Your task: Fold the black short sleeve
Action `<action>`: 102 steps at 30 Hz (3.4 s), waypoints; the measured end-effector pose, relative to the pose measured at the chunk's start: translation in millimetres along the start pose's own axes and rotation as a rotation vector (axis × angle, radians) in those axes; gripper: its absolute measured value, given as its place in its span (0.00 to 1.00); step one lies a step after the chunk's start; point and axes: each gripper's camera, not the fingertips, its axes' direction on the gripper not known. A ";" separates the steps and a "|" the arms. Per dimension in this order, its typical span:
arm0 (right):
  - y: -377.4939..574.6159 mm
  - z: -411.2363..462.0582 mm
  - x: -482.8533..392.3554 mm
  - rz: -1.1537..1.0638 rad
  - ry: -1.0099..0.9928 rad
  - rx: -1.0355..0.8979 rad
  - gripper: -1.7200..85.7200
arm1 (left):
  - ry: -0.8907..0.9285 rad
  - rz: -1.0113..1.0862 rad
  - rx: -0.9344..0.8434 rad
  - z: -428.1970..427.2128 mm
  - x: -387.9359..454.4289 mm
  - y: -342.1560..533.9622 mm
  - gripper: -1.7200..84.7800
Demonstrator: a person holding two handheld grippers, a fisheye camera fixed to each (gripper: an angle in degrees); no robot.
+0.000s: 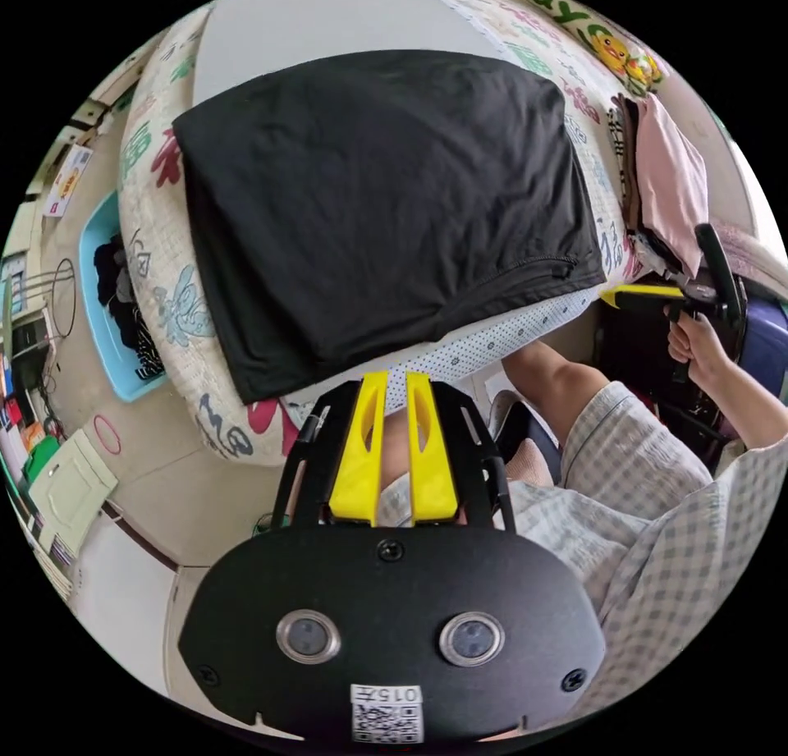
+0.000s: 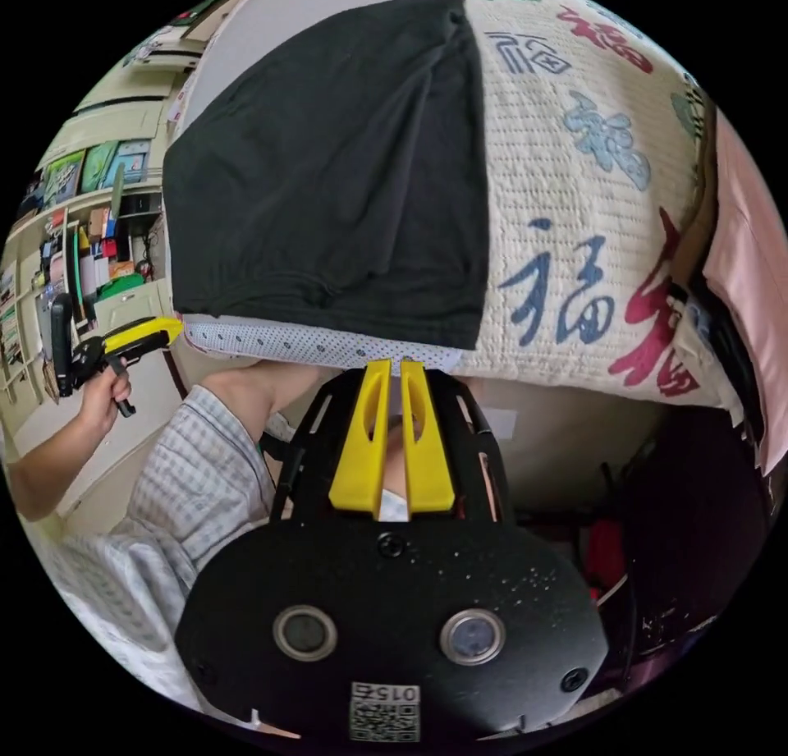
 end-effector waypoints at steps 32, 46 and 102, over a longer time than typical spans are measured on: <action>-54.5 -363.4 4.6 -0.078 -0.113 0.685 0.11 | 0.058 0.425 0.358 -90.9 144.9 -334.3 0.12; 47.0 -64.7 48.2 0.285 -0.377 0.218 0.14 | -0.088 0.519 0.106 -29.9 181.0 -414.9 0.12; 26.0 180.7 10.9 -0.552 -0.101 -0.067 0.03 | 0.400 -0.043 0.710 -36.0 -315.1 -92.5 0.01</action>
